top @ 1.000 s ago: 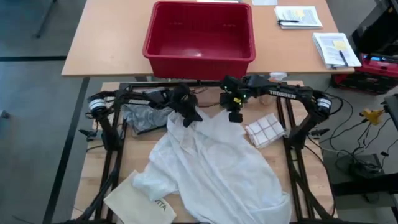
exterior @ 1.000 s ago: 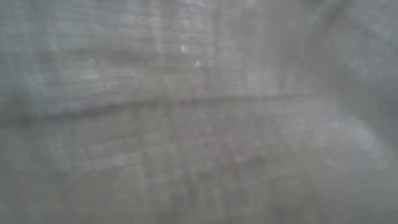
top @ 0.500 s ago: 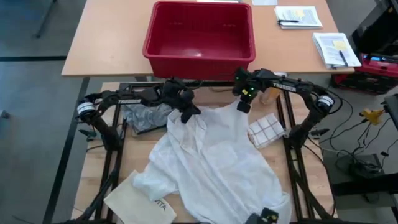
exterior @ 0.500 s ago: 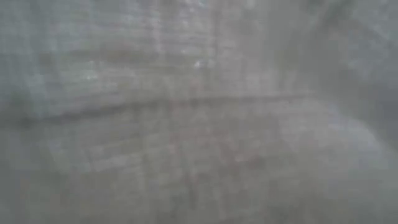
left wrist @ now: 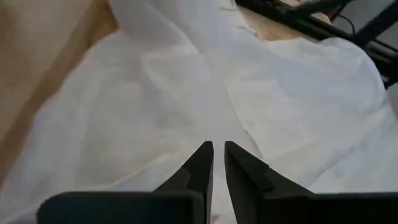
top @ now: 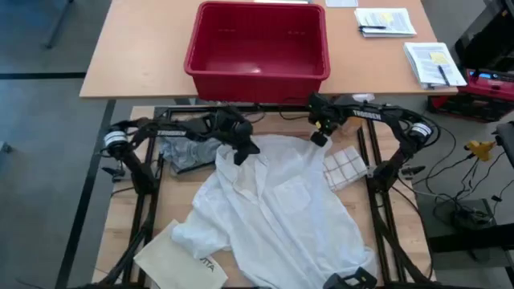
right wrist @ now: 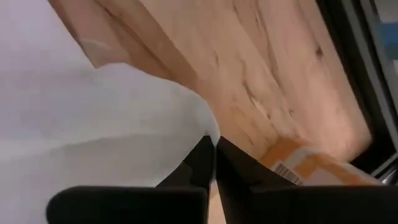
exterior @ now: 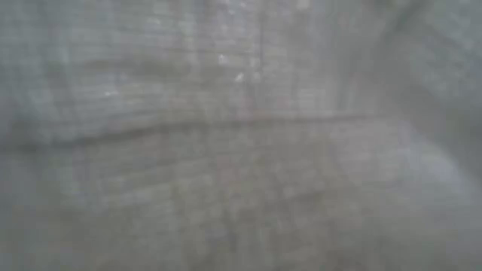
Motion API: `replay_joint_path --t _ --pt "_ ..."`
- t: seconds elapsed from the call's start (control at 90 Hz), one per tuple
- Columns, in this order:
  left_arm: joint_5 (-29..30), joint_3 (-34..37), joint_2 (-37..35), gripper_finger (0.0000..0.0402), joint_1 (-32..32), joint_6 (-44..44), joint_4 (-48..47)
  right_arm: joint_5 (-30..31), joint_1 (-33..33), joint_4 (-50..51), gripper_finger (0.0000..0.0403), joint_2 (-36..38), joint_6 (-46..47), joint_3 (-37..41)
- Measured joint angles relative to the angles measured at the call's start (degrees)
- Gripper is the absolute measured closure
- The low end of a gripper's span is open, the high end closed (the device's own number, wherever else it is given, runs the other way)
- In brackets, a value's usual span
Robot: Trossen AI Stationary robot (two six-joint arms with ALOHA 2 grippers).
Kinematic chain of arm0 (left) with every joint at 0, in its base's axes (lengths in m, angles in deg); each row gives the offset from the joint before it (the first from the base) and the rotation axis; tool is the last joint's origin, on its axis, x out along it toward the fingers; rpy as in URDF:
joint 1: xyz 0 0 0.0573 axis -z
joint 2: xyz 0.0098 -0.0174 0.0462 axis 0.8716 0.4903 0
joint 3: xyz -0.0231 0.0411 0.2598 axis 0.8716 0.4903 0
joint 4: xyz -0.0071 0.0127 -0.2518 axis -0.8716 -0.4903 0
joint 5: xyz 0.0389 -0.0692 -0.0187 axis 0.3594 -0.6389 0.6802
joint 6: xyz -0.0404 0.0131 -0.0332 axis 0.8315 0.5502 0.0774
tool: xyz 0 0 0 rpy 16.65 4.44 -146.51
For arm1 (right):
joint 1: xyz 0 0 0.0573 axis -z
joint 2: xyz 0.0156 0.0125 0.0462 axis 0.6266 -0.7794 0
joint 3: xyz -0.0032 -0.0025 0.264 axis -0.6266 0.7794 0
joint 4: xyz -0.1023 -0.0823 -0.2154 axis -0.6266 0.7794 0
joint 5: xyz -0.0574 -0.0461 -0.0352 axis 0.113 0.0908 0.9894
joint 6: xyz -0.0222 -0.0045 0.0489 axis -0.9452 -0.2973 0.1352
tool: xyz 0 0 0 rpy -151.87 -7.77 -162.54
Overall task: Fold laundry
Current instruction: Fold the white long sleeve shirt
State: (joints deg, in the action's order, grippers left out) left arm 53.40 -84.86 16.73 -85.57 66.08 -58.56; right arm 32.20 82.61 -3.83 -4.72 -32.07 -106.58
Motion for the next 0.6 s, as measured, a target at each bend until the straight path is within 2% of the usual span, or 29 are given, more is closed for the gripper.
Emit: replay_joint_path --t 0.133,0.233,0.389,0.511,0.6 --pt "-0.1 -2.0 4.8 0.0378 1.0 0.3 1.2 -2.5 -0.3 -0.1 0.0401 1.1 1.4 0.1" --pt "-0.1 -3.3 8.0 0.0378 1.8 2.1 5.5 -3.5 -1.3 -2.4 0.0376 4.6 0.2 -0.1" --pt "0.1 -5.7 12.0 0.0378 2.2 4.5 12.1 -3.4 -1.2 -3.0 0.0282 10.1 0.0 -0.1" --pt "0.2 -8.6 14.1 0.0378 1.9 6.1 12.5 -3.9 -1.4 -3.5 0.0192 14.2 0.0 -0.1" --pt "0.4 -10.2 14.6 0.0378 2.0 6.1 12.6 -6.0 -1.8 -4.0 0.0143 17.3 1.4 0.0"
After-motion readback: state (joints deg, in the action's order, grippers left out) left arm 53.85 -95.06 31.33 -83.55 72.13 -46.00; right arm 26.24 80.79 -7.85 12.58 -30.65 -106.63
